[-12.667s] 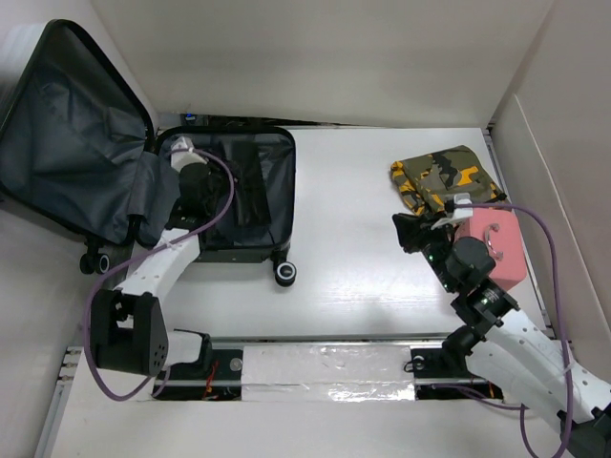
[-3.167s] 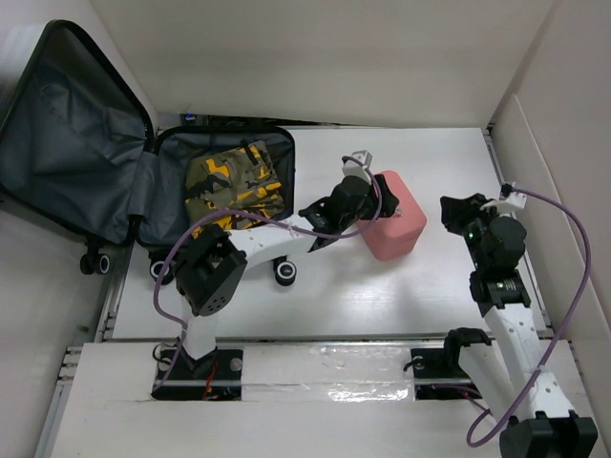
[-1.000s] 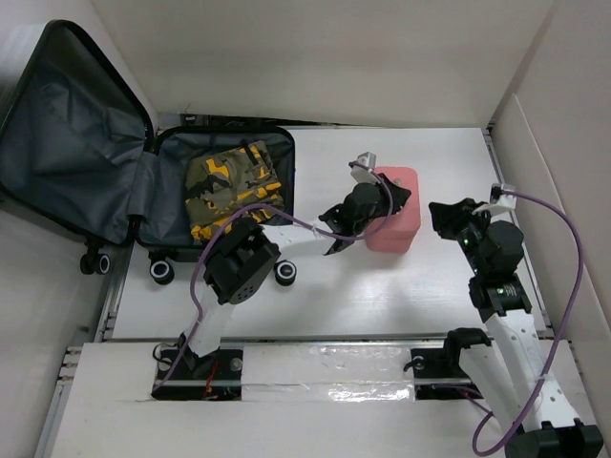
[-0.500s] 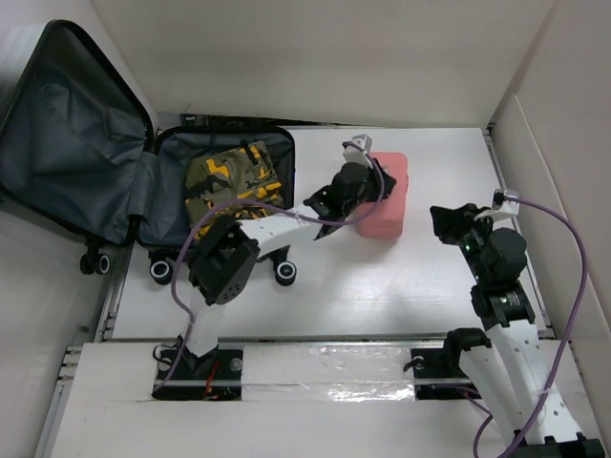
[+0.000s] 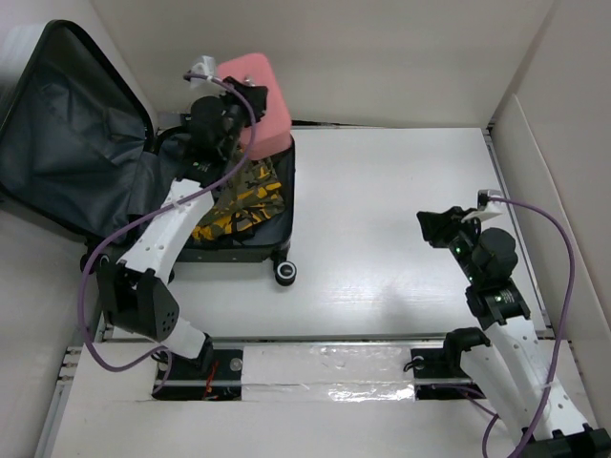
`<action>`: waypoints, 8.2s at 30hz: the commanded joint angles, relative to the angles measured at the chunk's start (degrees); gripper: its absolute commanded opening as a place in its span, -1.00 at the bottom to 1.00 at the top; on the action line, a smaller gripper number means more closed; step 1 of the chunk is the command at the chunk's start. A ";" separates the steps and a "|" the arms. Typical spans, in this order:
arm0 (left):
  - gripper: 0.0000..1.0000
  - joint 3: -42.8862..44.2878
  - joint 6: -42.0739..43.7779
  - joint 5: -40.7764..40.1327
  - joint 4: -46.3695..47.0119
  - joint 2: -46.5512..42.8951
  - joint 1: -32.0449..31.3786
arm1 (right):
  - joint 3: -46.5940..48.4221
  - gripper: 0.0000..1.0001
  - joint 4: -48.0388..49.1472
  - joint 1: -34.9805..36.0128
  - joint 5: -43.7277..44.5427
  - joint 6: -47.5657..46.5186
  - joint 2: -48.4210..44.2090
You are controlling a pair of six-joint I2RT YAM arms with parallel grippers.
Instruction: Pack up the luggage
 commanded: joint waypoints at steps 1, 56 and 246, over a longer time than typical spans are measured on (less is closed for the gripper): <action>-1.00 -1.90 0.24 3.23 0.16 -2.58 2.77 | 0.19 -0.34 3.34 0.88 -1.47 -1.17 0.57; -1.00 -0.85 8.24 -0.46 -14.87 -5.58 18.07 | -2.00 -0.31 6.77 1.93 -3.23 -1.26 3.91; -0.12 -22.53 8.69 12.54 -25.17 -1.85 22.56 | 21.80 -0.41 7.66 7.92 14.53 -4.95 47.39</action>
